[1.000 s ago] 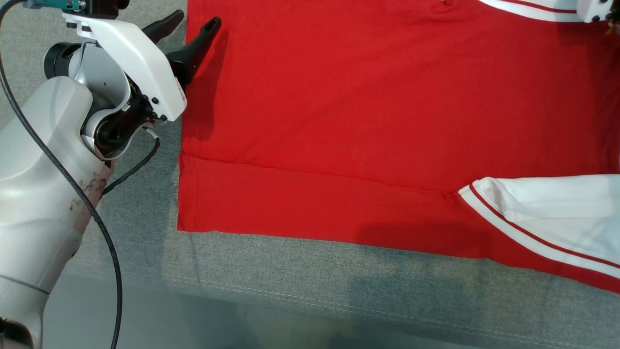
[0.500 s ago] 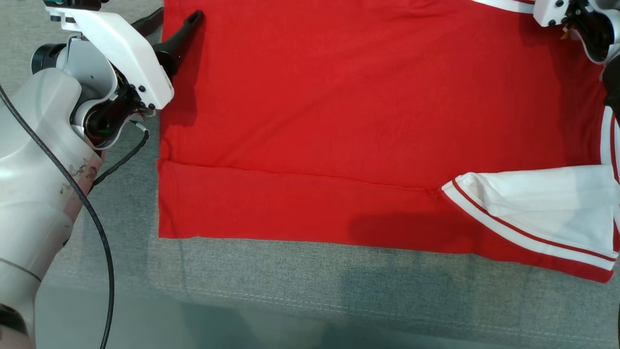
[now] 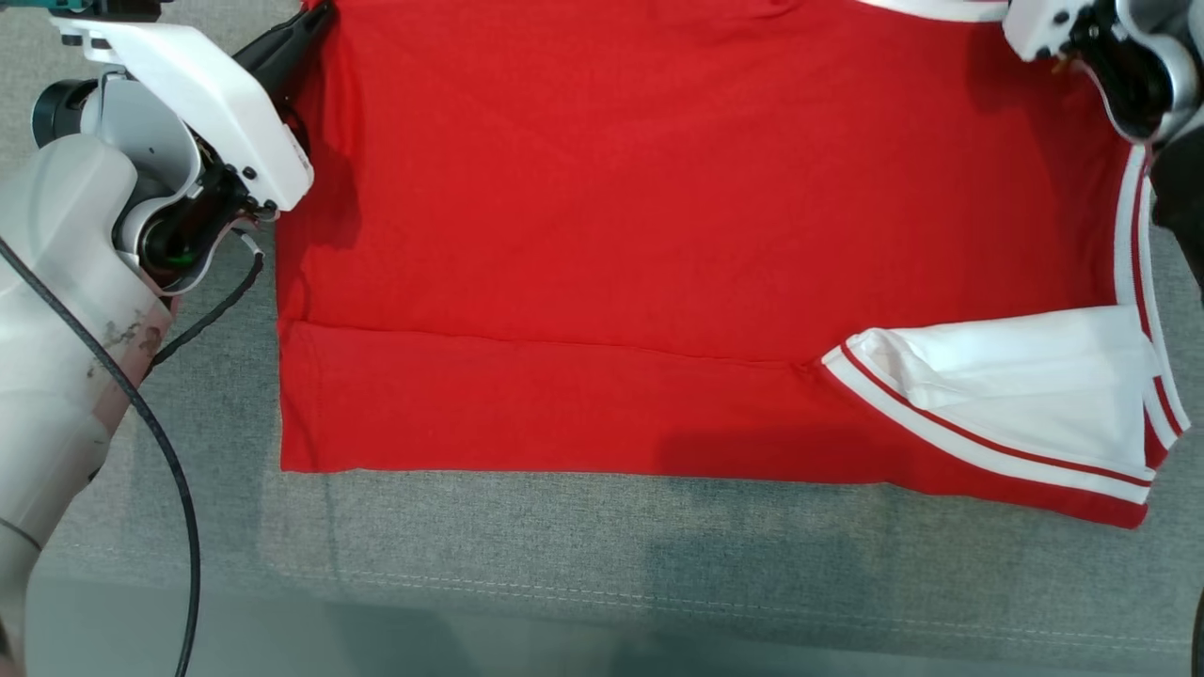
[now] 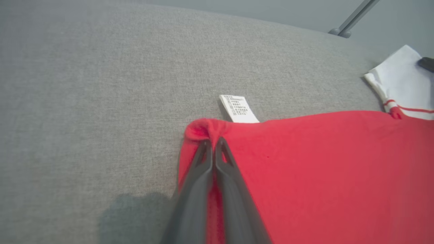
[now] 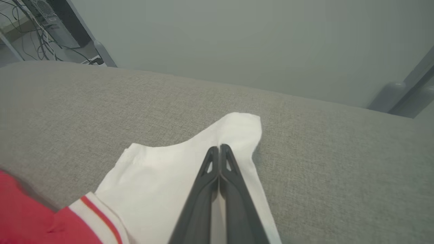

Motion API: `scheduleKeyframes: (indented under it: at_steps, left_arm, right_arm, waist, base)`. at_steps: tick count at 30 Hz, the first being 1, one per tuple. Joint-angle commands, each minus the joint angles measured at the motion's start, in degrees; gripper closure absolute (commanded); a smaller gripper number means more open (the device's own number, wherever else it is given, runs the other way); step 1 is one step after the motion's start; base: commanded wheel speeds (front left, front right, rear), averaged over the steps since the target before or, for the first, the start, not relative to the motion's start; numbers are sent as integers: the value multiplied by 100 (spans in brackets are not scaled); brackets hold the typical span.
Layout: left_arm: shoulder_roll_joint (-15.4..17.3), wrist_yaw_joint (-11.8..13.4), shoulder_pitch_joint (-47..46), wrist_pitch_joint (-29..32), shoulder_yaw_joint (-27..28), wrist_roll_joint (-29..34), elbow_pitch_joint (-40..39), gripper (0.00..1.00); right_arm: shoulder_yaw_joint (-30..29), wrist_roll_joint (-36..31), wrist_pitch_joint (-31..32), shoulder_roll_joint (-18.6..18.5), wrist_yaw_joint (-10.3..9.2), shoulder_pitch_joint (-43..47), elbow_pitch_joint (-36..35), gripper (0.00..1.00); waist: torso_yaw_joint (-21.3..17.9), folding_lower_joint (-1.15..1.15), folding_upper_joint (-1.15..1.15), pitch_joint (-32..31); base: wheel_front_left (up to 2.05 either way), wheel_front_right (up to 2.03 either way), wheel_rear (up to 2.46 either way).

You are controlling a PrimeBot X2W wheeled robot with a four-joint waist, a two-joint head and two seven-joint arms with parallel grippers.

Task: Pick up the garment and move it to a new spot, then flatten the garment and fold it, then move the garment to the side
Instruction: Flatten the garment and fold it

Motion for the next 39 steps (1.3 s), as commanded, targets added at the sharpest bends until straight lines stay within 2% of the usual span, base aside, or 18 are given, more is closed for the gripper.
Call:
scheduleKeyframes:
  at_steps: [1,5,11,15,20,28,35,39]
  left_arm:
    - [370,-39,-170,-56,128,-73,-81,100]
    - [552,-39,-200,-208,-20,-111,-211,100]
    - [851,-39,9,-449,-171,-257,-553,100]
    - [1004,-39,225,-571,-193,-418,-827,100]
    - [1346,-39,709,-727,-219,-738,-1539,100]
    - [1848,-39,1503,-1097,-233,-1064,-2263,100]
    - [2056,-35,1890,-1387,-177,-1148,-2299,100]
    - [2070,35,2057,-1440,-184,-1203,-2361,100]
  right_arm:
    - [88,134,-185,-91,0,229,-300,100]
    - [573,347,-606,-518,0,443,-996,100]
    - [1247,230,-1453,-1258,0,919,-1896,100]
    - [1350,-21,-1749,-1639,0,1207,-2353,100]
    - [1203,-647,-1874,-2165,0,1933,-3416,100]
    - [273,-1777,-1880,-2680,0,3693,-5023,100]
    - [-226,-2134,-1881,-2725,0,4902,-5573,100]
    - [-529,-2231,-1881,-2521,0,5488,-5774,100]
  waist:
    - [-20,0,0,-43]
    - [-57,0,0,-93]
    - [-70,0,0,-199]
    - [-76,0,0,-231]
    - [-151,0,0,-273]
    - [-278,0,0,-381]
    - [-338,0,0,-473]
    - [-369,0,0,-501]
  base:
    - [0,0,0]
    - [0,0,0]
    - [0,0,0]
    - [0,0,0]
    - [0,0,0]
    - [0,0,0]
    - [0,0,0]
    - [0,0,0]
